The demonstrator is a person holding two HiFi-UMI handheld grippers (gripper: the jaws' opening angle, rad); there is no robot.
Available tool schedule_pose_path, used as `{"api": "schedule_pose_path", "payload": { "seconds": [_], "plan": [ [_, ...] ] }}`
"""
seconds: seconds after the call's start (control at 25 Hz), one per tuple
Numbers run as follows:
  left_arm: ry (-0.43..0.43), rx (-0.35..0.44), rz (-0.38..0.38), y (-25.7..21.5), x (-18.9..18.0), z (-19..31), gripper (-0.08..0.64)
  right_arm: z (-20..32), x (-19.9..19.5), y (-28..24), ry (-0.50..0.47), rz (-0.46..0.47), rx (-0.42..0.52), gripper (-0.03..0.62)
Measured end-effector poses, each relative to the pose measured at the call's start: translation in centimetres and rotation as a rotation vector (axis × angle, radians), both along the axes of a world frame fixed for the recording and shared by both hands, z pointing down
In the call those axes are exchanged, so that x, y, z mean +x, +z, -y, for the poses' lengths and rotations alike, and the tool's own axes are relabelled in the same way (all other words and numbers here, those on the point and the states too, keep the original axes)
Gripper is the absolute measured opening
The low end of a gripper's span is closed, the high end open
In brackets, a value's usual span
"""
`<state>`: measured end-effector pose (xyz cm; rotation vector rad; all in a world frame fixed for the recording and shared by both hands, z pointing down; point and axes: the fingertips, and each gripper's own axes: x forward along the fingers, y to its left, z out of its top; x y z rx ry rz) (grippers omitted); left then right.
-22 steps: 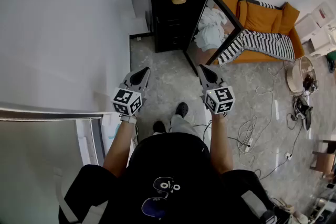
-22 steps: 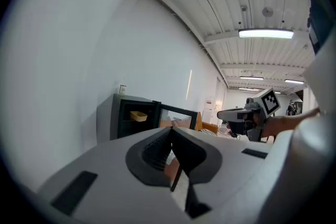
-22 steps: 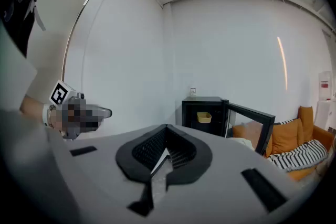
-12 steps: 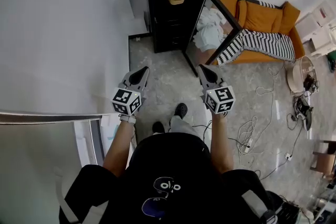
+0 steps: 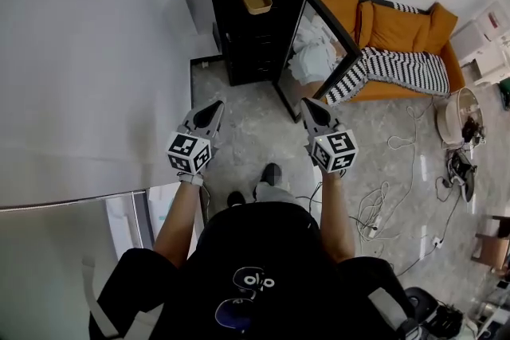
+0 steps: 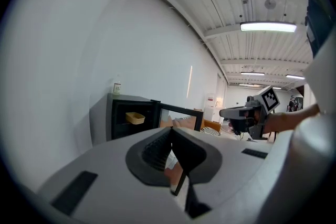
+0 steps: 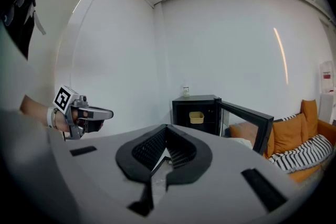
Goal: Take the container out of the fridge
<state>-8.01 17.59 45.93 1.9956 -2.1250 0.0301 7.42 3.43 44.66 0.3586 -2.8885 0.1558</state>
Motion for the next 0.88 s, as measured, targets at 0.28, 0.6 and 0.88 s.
{"api": "schedule_pose_path", "payload": {
  "seconds": [0.28,0.6,0.88],
  "plan": [
    [0.027,-0.018,0.037,-0.1,-0.5,7.2,0.008,6.3,-0.6,0.4,-0.014,0.015,-0.010,0.008],
    [0.060,-0.033,0.069,-1.1,0.6,13.6,0.008,10.9,-0.7,0.8,-0.029,0.035,-0.050,0.008],
    [0.065,-0.045,0.081,-1.0,-0.9,16.9,0.008,13.5,-2.4,1.3,-0.046,0.035,-0.069,0.008]
  ]
}}
